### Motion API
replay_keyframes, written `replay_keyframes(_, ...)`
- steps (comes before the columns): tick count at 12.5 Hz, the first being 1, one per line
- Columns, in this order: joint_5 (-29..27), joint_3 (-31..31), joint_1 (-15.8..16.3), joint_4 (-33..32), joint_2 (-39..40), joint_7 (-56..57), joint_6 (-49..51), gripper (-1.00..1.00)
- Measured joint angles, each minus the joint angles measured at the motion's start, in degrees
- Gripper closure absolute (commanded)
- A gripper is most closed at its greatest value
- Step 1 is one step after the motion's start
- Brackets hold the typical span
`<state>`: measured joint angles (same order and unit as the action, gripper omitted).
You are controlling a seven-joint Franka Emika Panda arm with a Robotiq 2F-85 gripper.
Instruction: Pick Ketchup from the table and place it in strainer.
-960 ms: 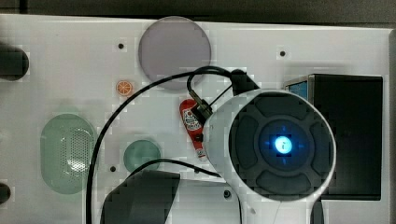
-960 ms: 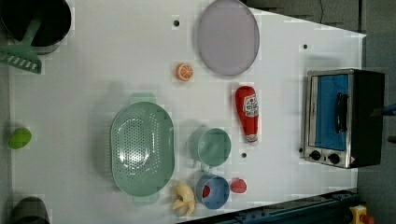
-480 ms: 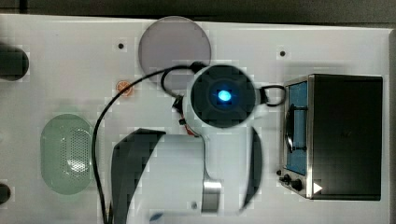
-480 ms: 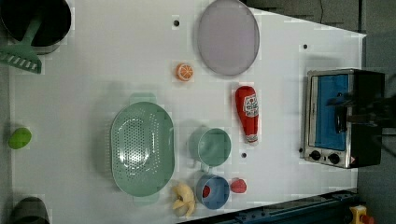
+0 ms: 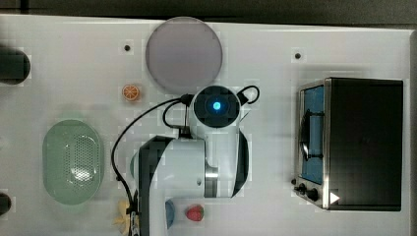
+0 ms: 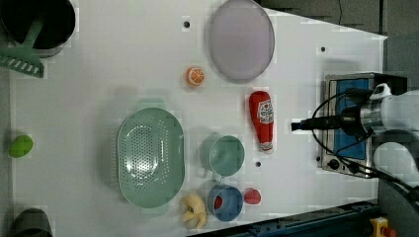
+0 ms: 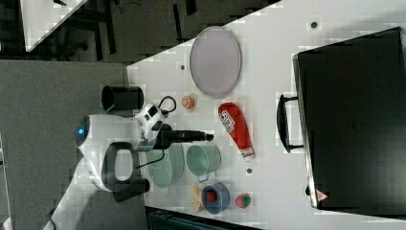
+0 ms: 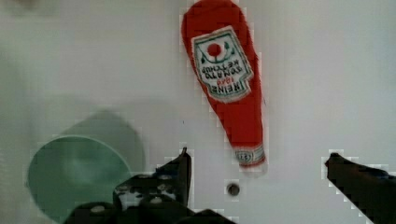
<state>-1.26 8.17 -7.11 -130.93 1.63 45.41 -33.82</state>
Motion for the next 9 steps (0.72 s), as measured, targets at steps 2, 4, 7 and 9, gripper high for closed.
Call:
replay_keyframes(2,-0.1,0.27,-0.02,-1.68,1.0,5.4,-5.15,-1.0)
replay_keyframes(4,-0.13,0.83,0.12,-3.13,2.69,8.25,-12.84,-1.0)
replay_keyframes(7,0.97,0.79,0.45,-5.82,6.65,10.66,-18.46,-1.0)
replay_keyframes(9,1.76,0.58,0.29,-6.83,10.44,10.99,-22.8,-1.0)
